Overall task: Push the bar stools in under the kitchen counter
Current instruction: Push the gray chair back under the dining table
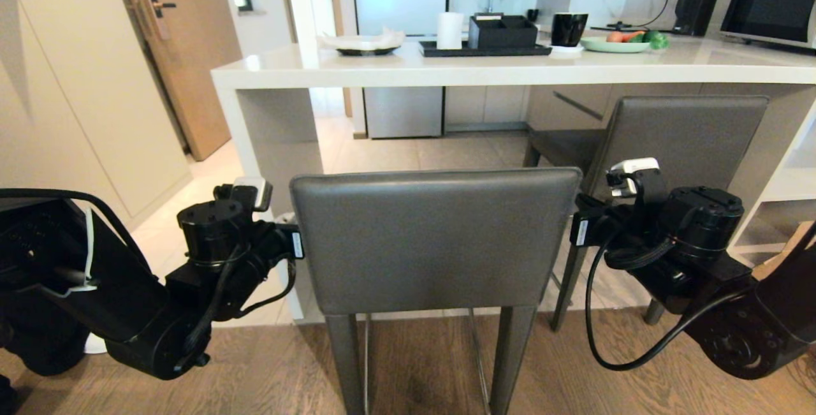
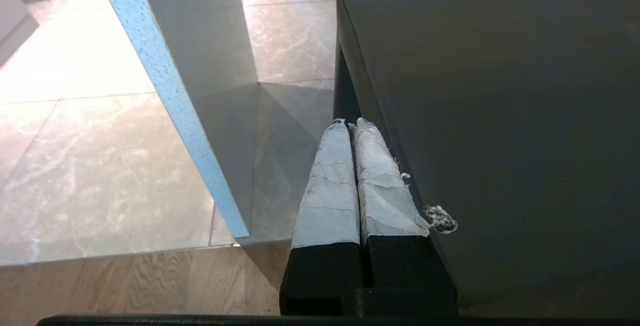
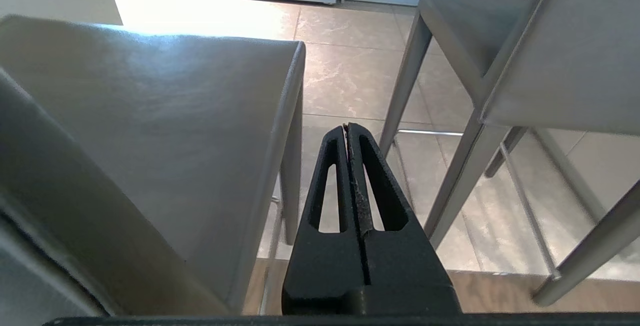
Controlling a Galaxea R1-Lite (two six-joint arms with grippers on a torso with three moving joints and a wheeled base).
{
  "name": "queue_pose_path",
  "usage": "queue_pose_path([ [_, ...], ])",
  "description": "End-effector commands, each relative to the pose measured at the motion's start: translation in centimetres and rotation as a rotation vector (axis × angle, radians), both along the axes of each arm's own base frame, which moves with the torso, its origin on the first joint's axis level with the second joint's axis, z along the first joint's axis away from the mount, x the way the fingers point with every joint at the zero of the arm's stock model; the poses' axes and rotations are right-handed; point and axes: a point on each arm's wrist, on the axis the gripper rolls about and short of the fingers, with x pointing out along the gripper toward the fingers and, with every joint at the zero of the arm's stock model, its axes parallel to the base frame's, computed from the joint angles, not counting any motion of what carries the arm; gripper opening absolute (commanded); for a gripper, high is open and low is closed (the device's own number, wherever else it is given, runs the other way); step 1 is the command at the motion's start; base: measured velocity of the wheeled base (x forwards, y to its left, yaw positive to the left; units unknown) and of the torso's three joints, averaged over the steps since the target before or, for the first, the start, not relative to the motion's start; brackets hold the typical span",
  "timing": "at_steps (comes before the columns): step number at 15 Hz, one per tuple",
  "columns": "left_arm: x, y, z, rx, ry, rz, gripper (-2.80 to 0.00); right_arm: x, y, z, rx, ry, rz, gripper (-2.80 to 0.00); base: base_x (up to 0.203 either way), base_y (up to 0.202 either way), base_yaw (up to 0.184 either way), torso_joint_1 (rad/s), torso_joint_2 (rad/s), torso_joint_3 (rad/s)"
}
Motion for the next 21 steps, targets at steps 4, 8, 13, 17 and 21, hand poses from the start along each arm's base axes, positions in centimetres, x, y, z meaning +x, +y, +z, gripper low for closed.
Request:
queue_pose_path([
  [4,0.3,-0.8,0.4,0.023,-0.031,-0.019,-2.80,0.3,1.2,-0.3,-0.013,-0.004,0.030,-2.80,0.000,0.000,0.000,0.000,0.00,0.000],
  [8,-0.3,-2.2,0.3,0.025,-0.026,-0.062,-2.80,0.5,1.2,-0.2,-0.013,-0.006,0.027,-2.80,0.000,0.000,0.000,0.000,0.00,0.000],
  [13,-0.4,-2.4,0.3,0.026,-0.027,-0.068,-2.80,0.4,1.2,-0.2,-0.012,-0.006,0.027,-2.80,0.000,0.000,0.000,0.000,0.00,0.000],
  [17,-0.4,-0.1,0.1,0.039,-0.011,-0.006,-2.80,0.1,-0.3,0.6,-0.006,-0.024,-0.011,-2.80,0.000,0.000,0.000,0.000,0.00,0.000],
  [21,-2.3,1.6,0.9,0.058,-0.006,0.022,-2.80,0.0,-4.7,1.1,-0.005,-0.032,-0.083,-2.80,0.000,0.000,0.000,0.000,0.00,0.000],
])
